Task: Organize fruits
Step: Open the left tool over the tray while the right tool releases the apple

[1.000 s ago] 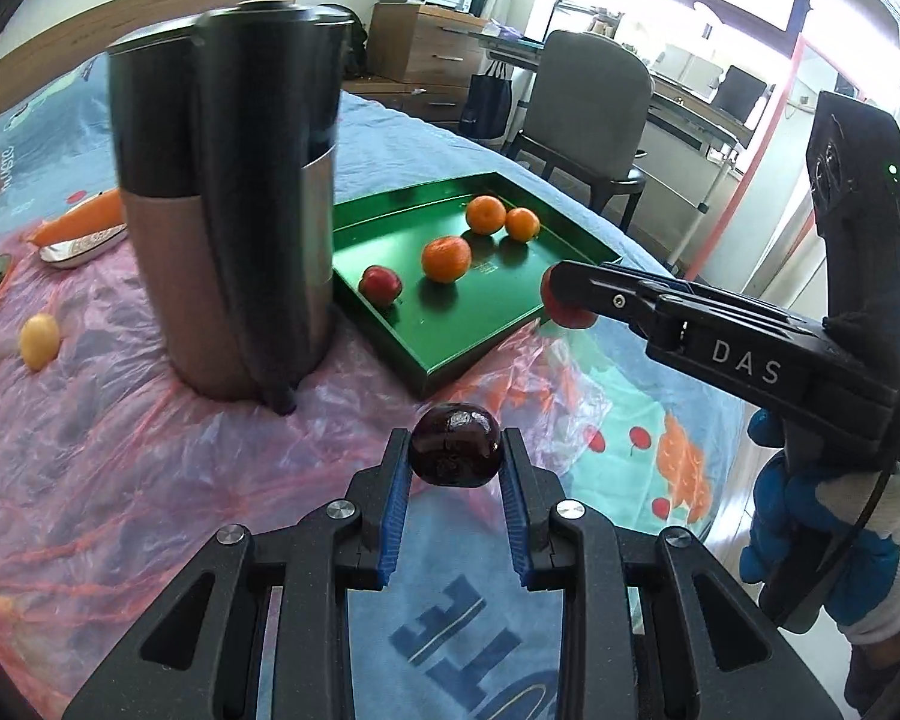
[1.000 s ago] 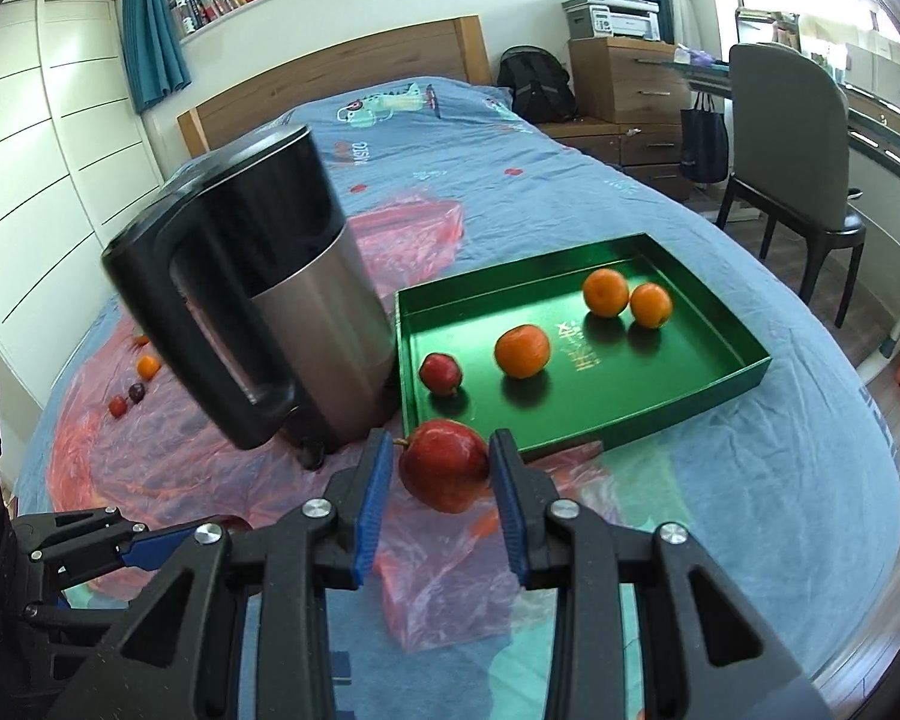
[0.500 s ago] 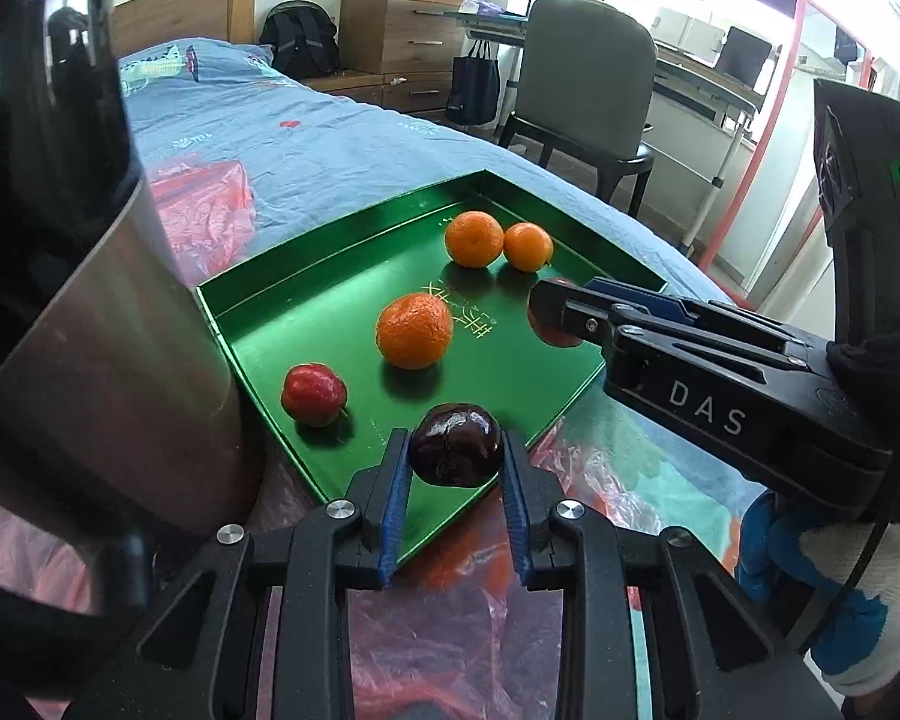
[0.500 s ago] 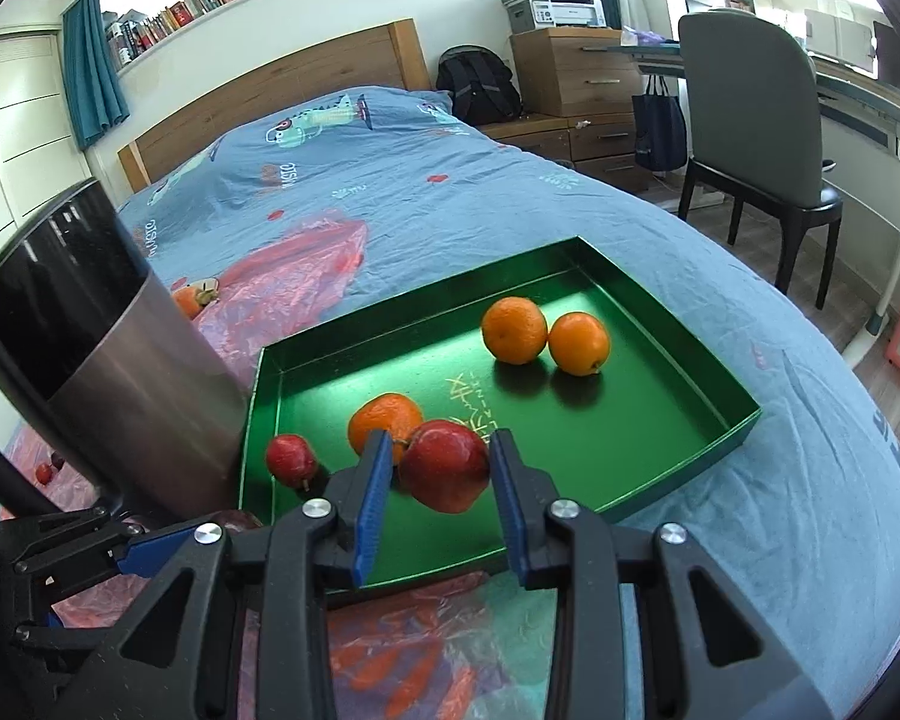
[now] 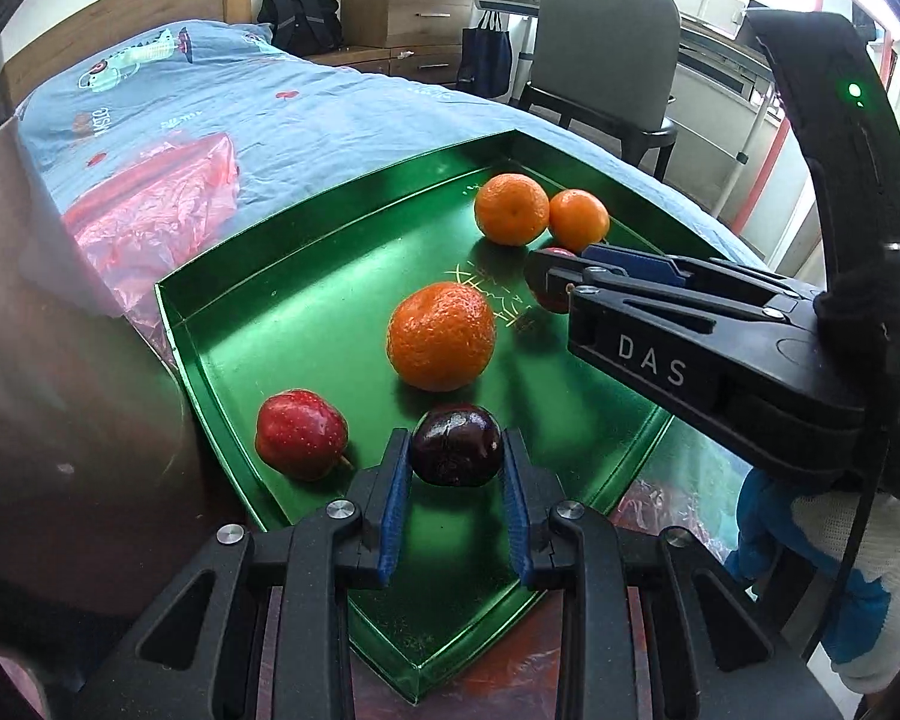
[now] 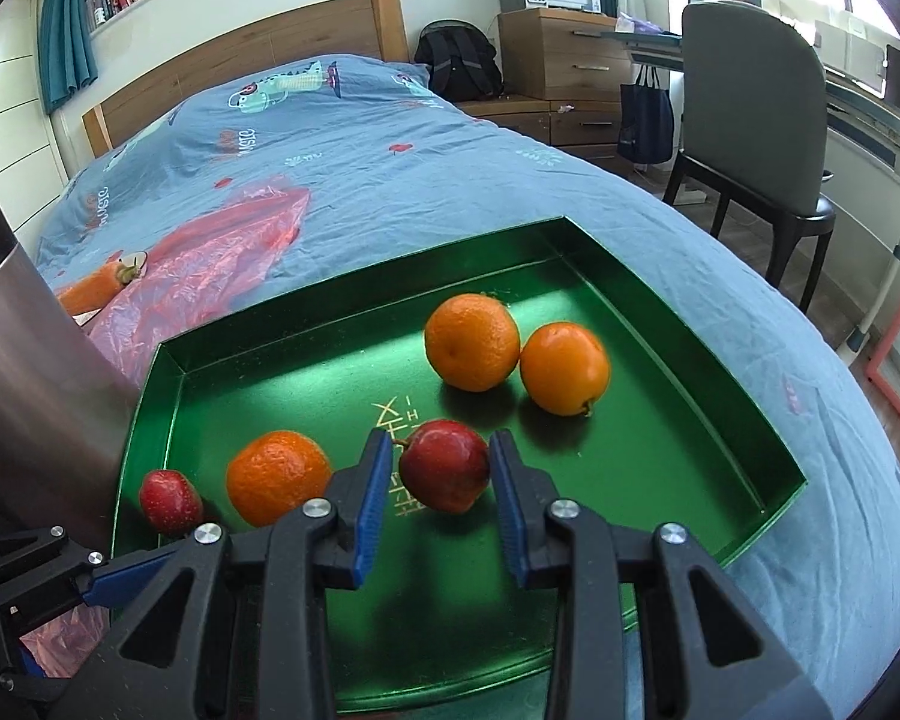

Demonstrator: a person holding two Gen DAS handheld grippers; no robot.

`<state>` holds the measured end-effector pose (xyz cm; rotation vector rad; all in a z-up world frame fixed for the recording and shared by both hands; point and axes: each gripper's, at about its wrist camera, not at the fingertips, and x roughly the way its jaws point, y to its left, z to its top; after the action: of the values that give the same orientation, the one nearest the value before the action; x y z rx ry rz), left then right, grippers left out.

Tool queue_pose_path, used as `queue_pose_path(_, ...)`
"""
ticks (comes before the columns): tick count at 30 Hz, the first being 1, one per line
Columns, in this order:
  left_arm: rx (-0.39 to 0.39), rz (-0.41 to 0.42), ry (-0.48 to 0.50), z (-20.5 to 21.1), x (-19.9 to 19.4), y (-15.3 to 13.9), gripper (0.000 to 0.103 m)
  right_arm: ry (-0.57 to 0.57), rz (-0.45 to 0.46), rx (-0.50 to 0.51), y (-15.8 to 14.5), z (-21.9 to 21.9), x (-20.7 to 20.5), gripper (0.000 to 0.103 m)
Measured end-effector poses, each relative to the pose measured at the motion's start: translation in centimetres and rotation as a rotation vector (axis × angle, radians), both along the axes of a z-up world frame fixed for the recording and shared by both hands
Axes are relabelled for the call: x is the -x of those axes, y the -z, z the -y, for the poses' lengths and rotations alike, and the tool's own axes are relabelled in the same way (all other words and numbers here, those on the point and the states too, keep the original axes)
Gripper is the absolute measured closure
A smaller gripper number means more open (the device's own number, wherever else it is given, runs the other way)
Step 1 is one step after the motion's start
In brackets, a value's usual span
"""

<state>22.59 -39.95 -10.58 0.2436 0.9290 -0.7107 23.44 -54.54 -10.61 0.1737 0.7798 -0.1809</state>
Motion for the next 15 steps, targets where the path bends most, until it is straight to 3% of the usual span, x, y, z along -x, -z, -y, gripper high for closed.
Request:
queue_pose_path(13, -0.032, -0.033, -0.021, -0.16, -0.36, 1.02, 0.077, 0.009, -0.039, 0.027, 0.35, -0.44, -0.05, 0.067)
queue_pose_path(15, -0.031, -0.028, -0.027, -0.26, -0.32, 0.68, 0.063, 0.008, -0.035, 0.028, -0.03, -0.5, 0.31, 0.038)
